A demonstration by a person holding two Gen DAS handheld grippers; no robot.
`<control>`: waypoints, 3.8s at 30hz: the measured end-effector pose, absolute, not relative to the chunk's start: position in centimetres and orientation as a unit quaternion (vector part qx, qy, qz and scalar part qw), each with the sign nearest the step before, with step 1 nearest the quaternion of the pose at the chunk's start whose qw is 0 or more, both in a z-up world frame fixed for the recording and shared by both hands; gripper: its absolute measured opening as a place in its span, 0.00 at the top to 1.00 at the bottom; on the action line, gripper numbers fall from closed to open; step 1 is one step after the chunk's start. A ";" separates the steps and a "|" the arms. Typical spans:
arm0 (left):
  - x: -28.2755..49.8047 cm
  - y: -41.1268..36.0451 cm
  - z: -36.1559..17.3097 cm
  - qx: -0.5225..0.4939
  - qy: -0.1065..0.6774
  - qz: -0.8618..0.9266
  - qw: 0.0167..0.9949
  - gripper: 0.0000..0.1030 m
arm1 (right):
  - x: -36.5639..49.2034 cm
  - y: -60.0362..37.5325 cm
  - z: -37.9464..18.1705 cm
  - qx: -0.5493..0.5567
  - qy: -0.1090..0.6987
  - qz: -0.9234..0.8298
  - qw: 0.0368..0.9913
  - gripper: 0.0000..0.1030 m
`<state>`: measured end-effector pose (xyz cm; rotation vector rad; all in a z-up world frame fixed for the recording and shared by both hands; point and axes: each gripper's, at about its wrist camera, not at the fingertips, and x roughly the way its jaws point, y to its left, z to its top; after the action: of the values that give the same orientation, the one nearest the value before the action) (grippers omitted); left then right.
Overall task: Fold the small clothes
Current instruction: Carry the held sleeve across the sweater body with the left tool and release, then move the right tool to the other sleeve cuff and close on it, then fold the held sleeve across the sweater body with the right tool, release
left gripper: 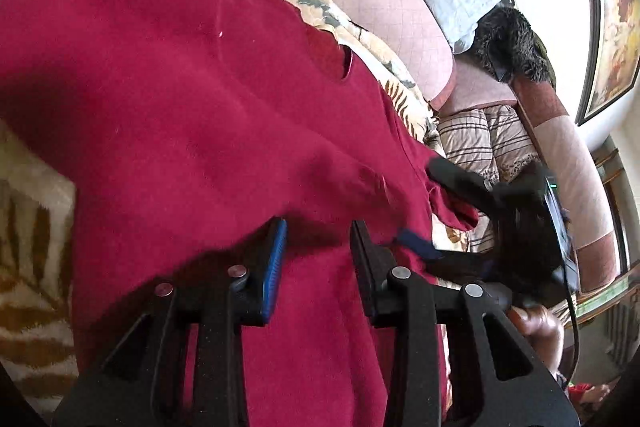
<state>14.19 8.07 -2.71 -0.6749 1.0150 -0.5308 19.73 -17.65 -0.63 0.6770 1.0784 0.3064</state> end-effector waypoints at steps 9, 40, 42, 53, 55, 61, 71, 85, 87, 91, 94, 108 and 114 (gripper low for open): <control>13.0 7.7 -3.1 -0.301 0.495 -0.240 0.779 0.69 | 20.3 -17.0 -3.0 0.403 0.507 0.179 0.741 0.00; 13.2 7.3 -4.3 -0.309 0.477 -0.217 0.793 0.69 | 28.7 -25.7 1.1 0.196 0.477 0.096 0.852 0.95; 13.2 7.2 -4.3 -0.309 0.477 -0.216 0.794 0.69 | 28.5 -26.6 -0.2 0.210 0.482 0.084 0.846 0.95; 13.4 7.3 -4.3 -0.305 0.476 -0.217 0.796 0.69 | 26.7 -29.4 -1.0 0.234 0.458 0.050 0.856 0.64; 13.5 7.3 -4.2 -0.304 0.476 -0.217 0.796 0.69 | 25.2 -31.0 -0.3 0.255 0.438 0.028 0.862 0.57; 14.6 8.1 0.6 -0.248 0.412 -0.193 0.855 0.69 | 21.2 -30.3 1.2 0.196 0.426 0.036 0.882 0.57; 22.5 12.8 -3.5 -0.269 0.445 -0.116 0.846 0.50 | 24.9 -18.7 -0.8 0.052 0.473 0.110 0.873 0.57; 17.7 6.8 0.0 -0.174 0.432 -0.184 0.866 0.49 | 20.8 -23.3 1.7 -0.003 0.431 0.050 0.901 0.45; 16.8 4.8 -0.3 -0.156 0.441 -0.208 0.859 0.49 | 19.1 -26.7 2.8 -0.040 0.404 -0.003 0.914 0.44; 16.0 1.7 -1.5 -0.119 0.456 -0.228 0.852 0.49 | 17.8 -32.9 4.4 -0.088 0.382 -0.060 0.918 0.37; 15.8 0.7 -1.6 -0.093 0.449 -0.224 0.860 0.47 | 18.2 -35.8 4.7 -0.142 0.392 -0.049 0.908 0.36; 16.5 0.9 -2.4 -0.102 0.453 -0.229 0.856 0.45 | 24.9 -38.5 0.7 -0.203 0.514 -0.024 0.833 0.93; 16.6 1.9 -1.9 -0.134 0.454 -0.223 0.852 0.45 | 23.1 -41.8 5.8 -0.006 0.425 -0.058 0.903 0.94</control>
<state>16.64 1.89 -1.91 -0.2819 0.9558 -0.4697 23.09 -41.81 5.83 -0.0133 0.8784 -0.1191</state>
